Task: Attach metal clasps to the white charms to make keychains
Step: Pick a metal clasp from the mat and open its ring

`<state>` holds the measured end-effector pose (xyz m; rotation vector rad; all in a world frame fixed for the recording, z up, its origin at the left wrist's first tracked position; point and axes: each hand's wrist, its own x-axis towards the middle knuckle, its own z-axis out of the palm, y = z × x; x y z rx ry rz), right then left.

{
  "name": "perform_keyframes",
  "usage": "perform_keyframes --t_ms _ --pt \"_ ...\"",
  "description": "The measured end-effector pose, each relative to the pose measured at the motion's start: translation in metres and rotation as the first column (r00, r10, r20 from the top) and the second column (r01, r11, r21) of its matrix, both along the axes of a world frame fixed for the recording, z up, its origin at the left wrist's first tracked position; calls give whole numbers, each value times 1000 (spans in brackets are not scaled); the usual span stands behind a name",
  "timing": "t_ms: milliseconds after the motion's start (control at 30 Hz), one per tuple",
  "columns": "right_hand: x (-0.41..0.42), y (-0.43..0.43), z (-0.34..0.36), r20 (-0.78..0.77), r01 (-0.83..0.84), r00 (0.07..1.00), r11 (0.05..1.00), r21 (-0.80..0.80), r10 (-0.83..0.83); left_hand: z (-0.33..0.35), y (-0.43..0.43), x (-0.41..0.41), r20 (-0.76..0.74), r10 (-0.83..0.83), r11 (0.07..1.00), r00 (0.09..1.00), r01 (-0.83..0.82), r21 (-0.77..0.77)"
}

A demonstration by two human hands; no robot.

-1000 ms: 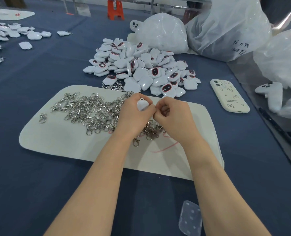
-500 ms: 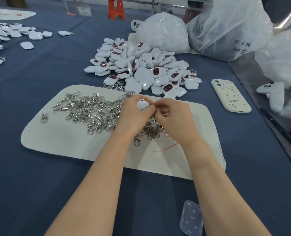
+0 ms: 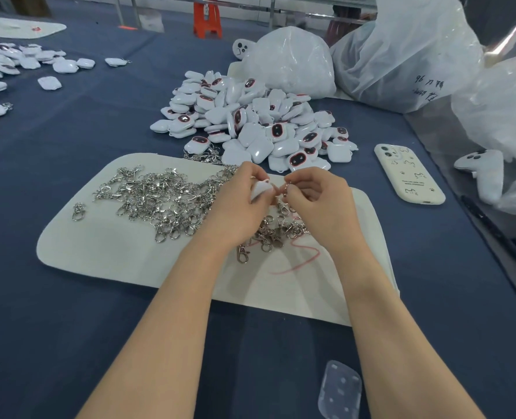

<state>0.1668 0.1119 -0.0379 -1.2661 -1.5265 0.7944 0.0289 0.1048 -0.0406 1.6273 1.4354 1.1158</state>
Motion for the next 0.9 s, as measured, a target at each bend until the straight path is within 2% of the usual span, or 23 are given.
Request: perform_keyframes --t_ms 100,233,467,900 --pt "-1 0 0 -17 -4 1000 1000 20 4 1 0 0 29 14 998 999 -16 55" --pt "-5 -1 -1 12 21 1000 998 58 -21 0 1 1 -79 69 987 995 -56 151" --pt "-8 -1 -2 174 33 983 989 144 -59 -5 -1 7 -75 23 989 997 -12 144" --pt "-9 -1 3 298 12 952 987 162 -61 -10 3 4 -140 1 980 990 27 199"
